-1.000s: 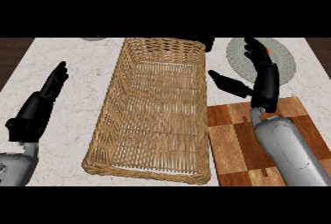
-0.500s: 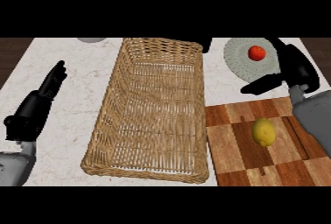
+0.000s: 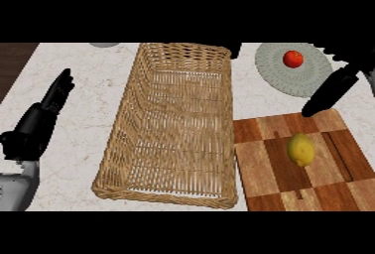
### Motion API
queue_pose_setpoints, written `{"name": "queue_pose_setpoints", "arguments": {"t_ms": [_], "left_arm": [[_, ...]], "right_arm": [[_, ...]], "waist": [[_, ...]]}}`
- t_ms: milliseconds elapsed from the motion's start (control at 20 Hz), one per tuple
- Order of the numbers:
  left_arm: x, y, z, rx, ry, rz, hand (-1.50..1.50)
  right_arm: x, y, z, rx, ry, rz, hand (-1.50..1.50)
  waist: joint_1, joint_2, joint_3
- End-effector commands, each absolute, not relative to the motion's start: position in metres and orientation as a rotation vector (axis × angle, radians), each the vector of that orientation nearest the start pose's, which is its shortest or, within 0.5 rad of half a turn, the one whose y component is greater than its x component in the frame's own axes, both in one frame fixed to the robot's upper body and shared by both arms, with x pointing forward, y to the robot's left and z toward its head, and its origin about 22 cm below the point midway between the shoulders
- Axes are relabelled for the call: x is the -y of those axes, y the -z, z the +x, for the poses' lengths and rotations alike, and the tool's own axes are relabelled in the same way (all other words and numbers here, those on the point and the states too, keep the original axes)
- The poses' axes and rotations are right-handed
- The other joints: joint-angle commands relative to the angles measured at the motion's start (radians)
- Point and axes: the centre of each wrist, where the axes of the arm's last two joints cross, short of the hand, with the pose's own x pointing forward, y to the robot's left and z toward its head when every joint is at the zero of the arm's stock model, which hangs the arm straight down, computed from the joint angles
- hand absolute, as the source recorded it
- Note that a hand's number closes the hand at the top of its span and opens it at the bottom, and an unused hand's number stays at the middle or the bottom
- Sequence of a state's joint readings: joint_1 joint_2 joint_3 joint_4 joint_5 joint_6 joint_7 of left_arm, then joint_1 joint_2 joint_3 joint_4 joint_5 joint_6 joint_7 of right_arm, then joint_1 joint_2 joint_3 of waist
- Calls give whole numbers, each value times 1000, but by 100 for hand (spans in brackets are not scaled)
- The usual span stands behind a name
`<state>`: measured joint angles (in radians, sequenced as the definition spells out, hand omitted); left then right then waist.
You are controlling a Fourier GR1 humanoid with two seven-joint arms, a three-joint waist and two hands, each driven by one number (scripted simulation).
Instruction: Pick the lemon from the cutting board and place it in the basket
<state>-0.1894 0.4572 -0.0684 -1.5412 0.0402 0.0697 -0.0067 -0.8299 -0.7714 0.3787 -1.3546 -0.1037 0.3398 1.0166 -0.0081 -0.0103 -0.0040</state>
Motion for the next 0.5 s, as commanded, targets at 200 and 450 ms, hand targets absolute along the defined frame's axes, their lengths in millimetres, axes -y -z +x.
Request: {"name": "queue_pose_setpoints", "arguments": {"t_ms": [200,450], "left_arm": [[-293,-74,288,1707,374,317,0],[-293,-67,283,1720,383,285,0]], "right_arm": [[259,-221,353,618,-932,-673,-150],[270,-215,353,604,-938,-671,-150]], "waist": [[-3,6,3],[7,9,3]]}}
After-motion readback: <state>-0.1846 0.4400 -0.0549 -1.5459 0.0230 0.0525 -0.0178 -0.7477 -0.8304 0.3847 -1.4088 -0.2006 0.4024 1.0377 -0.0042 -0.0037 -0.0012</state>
